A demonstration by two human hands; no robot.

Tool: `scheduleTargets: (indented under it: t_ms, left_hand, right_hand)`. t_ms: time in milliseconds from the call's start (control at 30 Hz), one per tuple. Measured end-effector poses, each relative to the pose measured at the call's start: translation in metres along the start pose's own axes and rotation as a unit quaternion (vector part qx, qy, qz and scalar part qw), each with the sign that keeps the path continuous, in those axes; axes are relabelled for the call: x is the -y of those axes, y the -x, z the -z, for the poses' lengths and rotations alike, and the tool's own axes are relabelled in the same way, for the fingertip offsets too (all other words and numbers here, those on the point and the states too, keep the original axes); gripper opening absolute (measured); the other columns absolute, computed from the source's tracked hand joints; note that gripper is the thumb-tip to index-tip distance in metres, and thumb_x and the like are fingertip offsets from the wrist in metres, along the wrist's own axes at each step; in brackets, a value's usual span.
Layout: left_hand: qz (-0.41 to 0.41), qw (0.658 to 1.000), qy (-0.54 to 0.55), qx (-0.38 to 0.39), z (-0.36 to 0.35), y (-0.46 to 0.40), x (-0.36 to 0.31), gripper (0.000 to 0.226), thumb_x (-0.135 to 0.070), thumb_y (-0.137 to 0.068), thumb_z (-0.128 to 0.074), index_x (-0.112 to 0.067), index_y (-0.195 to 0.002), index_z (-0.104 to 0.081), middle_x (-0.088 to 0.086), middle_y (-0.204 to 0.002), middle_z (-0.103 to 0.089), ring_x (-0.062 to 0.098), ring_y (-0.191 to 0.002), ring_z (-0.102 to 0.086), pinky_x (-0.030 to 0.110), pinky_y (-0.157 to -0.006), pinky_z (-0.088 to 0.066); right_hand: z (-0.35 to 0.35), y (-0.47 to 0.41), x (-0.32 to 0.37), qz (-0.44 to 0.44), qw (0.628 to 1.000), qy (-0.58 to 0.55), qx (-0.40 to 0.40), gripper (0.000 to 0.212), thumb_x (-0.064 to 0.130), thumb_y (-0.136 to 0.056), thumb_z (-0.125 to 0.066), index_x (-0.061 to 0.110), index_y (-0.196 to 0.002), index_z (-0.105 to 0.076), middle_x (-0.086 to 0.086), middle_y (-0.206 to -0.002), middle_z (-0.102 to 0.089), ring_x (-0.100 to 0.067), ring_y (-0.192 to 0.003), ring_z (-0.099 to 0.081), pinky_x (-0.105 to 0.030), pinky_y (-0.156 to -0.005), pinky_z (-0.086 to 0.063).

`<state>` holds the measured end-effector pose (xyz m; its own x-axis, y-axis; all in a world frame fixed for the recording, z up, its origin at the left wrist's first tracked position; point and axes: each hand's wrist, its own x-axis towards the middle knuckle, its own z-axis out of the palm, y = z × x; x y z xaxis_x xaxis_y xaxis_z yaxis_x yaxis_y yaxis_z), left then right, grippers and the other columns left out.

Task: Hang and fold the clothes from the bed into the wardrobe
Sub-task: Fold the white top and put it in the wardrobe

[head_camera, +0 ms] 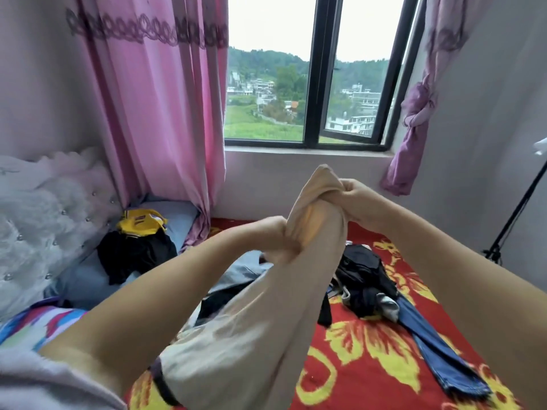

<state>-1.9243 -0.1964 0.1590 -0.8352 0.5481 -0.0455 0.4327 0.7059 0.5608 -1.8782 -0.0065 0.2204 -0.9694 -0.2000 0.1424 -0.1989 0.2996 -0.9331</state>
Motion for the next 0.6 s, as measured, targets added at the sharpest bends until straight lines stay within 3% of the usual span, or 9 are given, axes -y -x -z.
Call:
scheduleTargets:
  t_ms: [100,167,267,400,500,600]
  left_hand:
    - [0.047,0.999,0.011,0.018,-0.010,-0.004,0.023,0.026,-0.026,-0.081,-0.070,0.000,-0.077,-0.067,0.003,-0.067,-0.055,0.016,-0.063,-0.049,0.026,-0.061,-0.042]
    - [0.054,0.998,0.010,0.015,-0.010,-0.003,0.033,0.019,-0.024,-0.078,-0.071,-0.007,-0.072,-0.066,-0.002,-0.065,-0.056,0.015,-0.062,-0.050,0.025,-0.062,-0.043]
    - [0.072,0.997,-0.015,0.018,-0.009,-0.002,0.046,0.017,-0.021,-0.076,-0.070,-0.017,-0.063,-0.060,-0.010,-0.057,-0.057,0.009,-0.056,-0.052,0.012,-0.047,-0.038]
    - [0.088,0.992,-0.079,0.045,-0.009,0.000,0.061,0.032,-0.020,-0.079,-0.065,-0.018,-0.053,-0.045,-0.007,-0.052,-0.040,0.013,-0.051,-0.036,0.020,-0.044,-0.028]
    - [0.101,0.986,-0.129,0.037,-0.011,0.004,0.070,0.029,-0.031,-0.075,-0.066,-0.019,-0.055,-0.049,0.000,-0.069,-0.055,0.016,-0.063,-0.048,0.027,-0.062,-0.037]
    - [0.094,0.971,-0.219,-0.026,-0.008,0.008,0.078,0.010,-0.033,-0.073,-0.064,-0.026,-0.067,-0.060,-0.002,-0.100,-0.055,0.019,-0.097,-0.051,0.041,-0.101,-0.033]
  right_hand:
    - [0.016,0.004,0.004,0.005,0.998,-0.036,-0.046,0.017,0.008,-0.092,-0.057,0.017,-0.084,-0.069,0.005,-0.070,-0.072,-0.006,-0.063,-0.068,-0.019,-0.051,-0.051]
    - [0.025,0.011,-0.004,-0.008,0.995,-0.049,-0.082,0.014,0.011,-0.091,-0.059,0.019,-0.084,-0.069,0.004,-0.070,-0.073,-0.006,-0.063,-0.068,-0.019,-0.053,-0.053]
    - [0.037,0.022,-0.025,-0.027,0.985,-0.072,-0.156,0.009,0.014,-0.090,-0.061,0.018,-0.087,-0.068,0.002,-0.072,-0.072,-0.007,-0.064,-0.068,-0.020,-0.056,-0.055]
    - [0.065,0.040,-0.053,-0.034,0.957,-0.113,-0.266,0.011,0.015,-0.092,-0.059,0.019,-0.088,-0.068,0.002,-0.077,-0.072,-0.007,-0.069,-0.067,-0.018,-0.060,-0.053]
    - [0.090,0.054,-0.079,-0.059,0.934,-0.087,-0.343,0.014,0.011,-0.091,-0.055,0.015,-0.088,-0.068,-0.001,-0.086,-0.067,-0.004,-0.069,-0.063,-0.014,-0.057,-0.050]
    - [0.110,0.063,-0.108,-0.114,0.891,-0.056,-0.437,0.017,0.011,-0.091,-0.054,0.007,-0.099,-0.068,-0.009,-0.100,-0.065,-0.015,-0.082,-0.059,-0.026,-0.070,-0.047]
